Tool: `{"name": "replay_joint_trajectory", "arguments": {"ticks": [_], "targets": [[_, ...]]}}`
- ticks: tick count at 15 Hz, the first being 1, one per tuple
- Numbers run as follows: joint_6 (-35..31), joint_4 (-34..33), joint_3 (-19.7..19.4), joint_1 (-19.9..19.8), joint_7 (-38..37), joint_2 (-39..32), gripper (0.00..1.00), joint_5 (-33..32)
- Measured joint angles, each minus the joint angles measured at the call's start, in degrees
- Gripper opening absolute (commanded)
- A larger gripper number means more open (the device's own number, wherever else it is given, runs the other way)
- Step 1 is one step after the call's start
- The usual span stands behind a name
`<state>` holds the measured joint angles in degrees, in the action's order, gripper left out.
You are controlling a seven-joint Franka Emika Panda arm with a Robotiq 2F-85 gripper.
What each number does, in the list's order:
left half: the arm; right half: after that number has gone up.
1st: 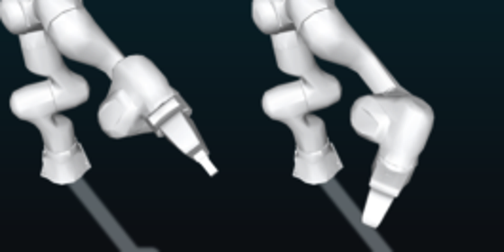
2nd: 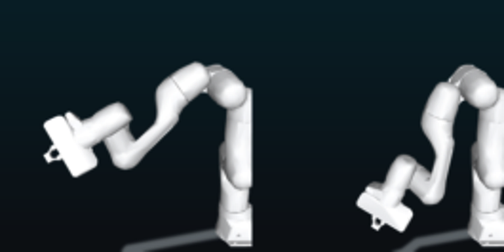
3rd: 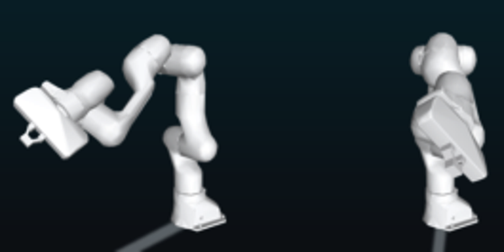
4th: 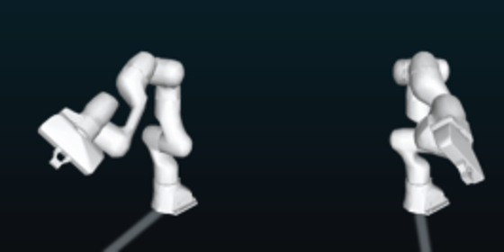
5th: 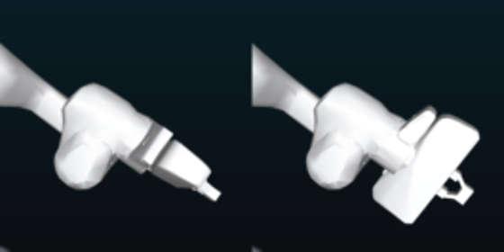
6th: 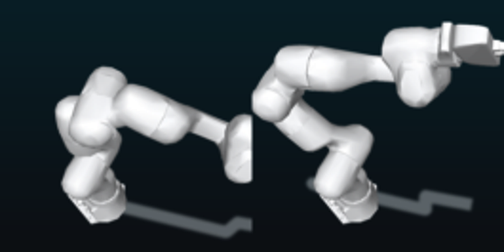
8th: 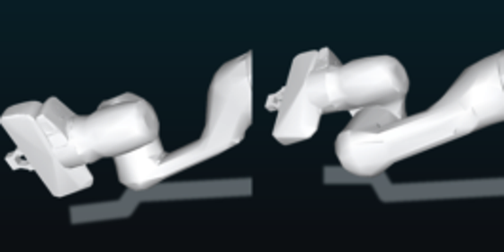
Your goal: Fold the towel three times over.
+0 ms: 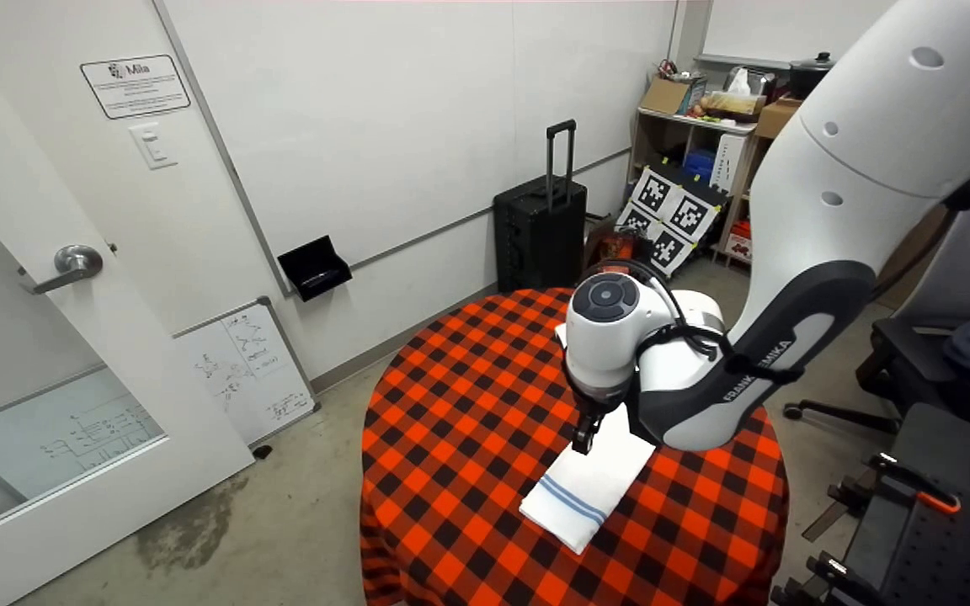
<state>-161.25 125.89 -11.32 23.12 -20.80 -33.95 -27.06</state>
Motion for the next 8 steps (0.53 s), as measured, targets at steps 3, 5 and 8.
{"name": "replay_joint_trajectory", "arguments": {"ticks": [3,5,8], "targets": [[0.7,-4.8,-3.0,3.5,-2.8,-4.9,1.00,0.0],[1.7,-7.4,-3.8,4.8,-3.8,-7.6,1.00,0.1],[3.5,-10.0,-3.7,5.7,-3.9,-10.6,1.00,0.5]]}}
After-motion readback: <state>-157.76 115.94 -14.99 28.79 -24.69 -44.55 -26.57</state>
